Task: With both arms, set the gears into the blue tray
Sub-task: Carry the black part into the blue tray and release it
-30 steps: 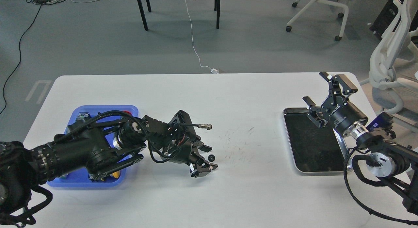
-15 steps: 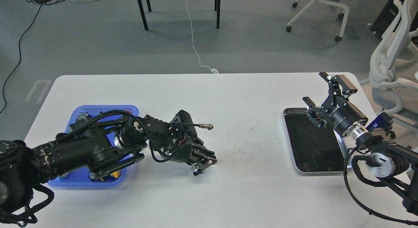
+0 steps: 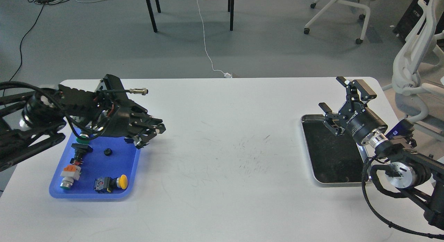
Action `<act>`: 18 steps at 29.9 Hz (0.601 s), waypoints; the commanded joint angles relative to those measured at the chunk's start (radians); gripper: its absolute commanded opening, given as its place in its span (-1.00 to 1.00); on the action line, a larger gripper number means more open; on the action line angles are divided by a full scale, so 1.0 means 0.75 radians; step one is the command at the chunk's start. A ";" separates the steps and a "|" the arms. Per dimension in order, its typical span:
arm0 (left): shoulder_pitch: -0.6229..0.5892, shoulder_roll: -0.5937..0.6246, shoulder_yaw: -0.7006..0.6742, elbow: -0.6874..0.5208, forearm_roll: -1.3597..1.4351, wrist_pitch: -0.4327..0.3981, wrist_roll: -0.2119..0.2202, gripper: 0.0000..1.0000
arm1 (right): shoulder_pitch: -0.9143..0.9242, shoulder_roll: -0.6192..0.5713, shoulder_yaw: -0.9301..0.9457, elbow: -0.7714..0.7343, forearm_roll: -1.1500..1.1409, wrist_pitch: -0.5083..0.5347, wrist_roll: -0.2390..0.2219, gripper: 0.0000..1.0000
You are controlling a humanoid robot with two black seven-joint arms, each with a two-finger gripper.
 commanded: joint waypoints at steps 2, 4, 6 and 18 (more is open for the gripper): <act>0.163 0.102 0.001 0.011 -0.001 0.075 0.000 -0.74 | 0.000 0.010 0.000 0.000 0.000 0.001 0.000 0.93; 0.222 0.115 -0.007 0.022 -0.003 0.092 0.000 -0.73 | 0.000 0.016 0.000 0.000 0.000 0.001 0.000 0.93; 0.253 0.115 -0.013 0.048 -0.003 0.094 0.000 -0.72 | 0.000 0.016 -0.002 0.000 -0.002 0.001 0.000 0.93; 0.270 0.098 -0.009 0.159 0.010 0.102 0.000 -0.61 | -0.002 0.012 0.000 0.006 -0.002 0.001 0.000 0.93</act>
